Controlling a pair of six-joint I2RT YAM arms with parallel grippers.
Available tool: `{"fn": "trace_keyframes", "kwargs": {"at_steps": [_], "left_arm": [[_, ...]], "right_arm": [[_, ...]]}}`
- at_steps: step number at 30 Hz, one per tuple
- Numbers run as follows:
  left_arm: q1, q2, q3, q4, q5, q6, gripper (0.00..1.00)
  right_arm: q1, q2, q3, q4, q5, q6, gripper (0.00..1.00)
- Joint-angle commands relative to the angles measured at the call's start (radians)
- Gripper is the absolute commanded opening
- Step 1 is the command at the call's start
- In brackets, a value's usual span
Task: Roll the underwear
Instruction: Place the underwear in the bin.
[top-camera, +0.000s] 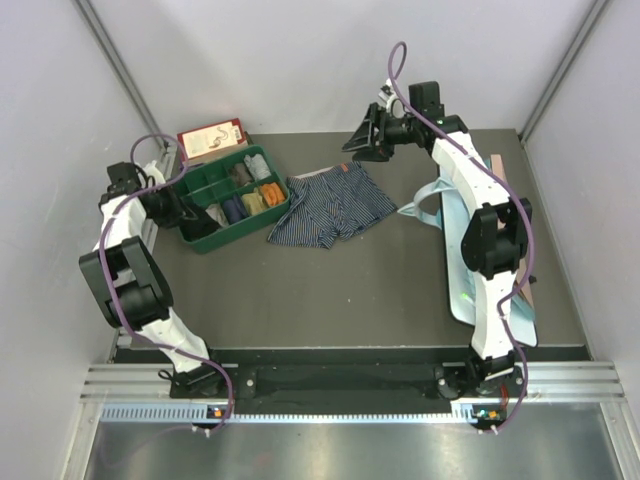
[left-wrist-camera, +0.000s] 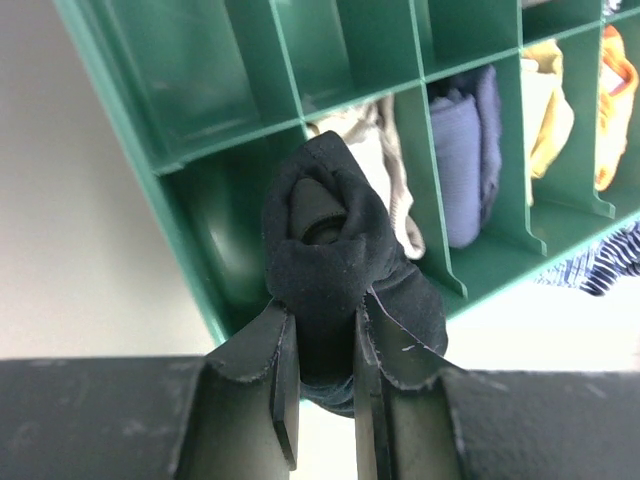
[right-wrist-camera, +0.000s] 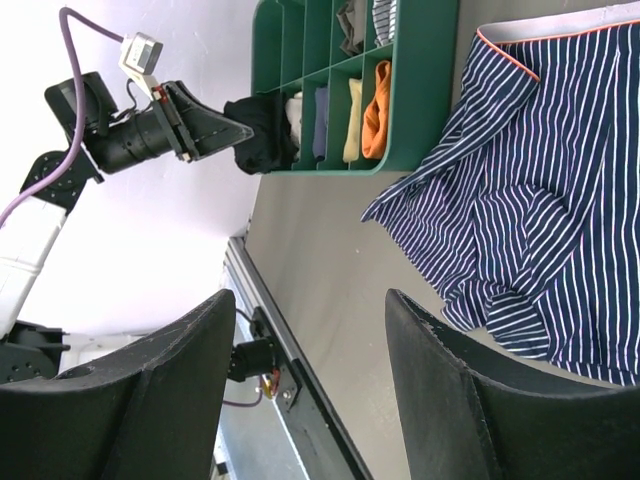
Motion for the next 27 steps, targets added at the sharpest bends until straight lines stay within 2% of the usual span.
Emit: {"fn": "trace_keyframes", "kwargs": {"at_steps": [1,11,20,27], "left_arm": [[0.029,0.023,0.013,0.082,-0.125,0.067,0.00],[0.024,0.098,0.000,0.108,-0.158,0.066,0.00],[0.003,0.100,0.005,0.069,-0.295,0.090,0.00],[-0.074,0.163,0.035,0.056,-0.337,0.092,0.00]], "right_arm": [[-0.008,-0.052,-0.001,0.050,-0.020,-0.004,0.61],[-0.006,-0.079,-0.036,0.051,-0.009,-0.009,0.61],[-0.006,-0.122,-0.092,0.052,0.015,-0.027,0.61],[-0.006,-0.133,-0.107,0.061,0.018,-0.030,0.61]]}}
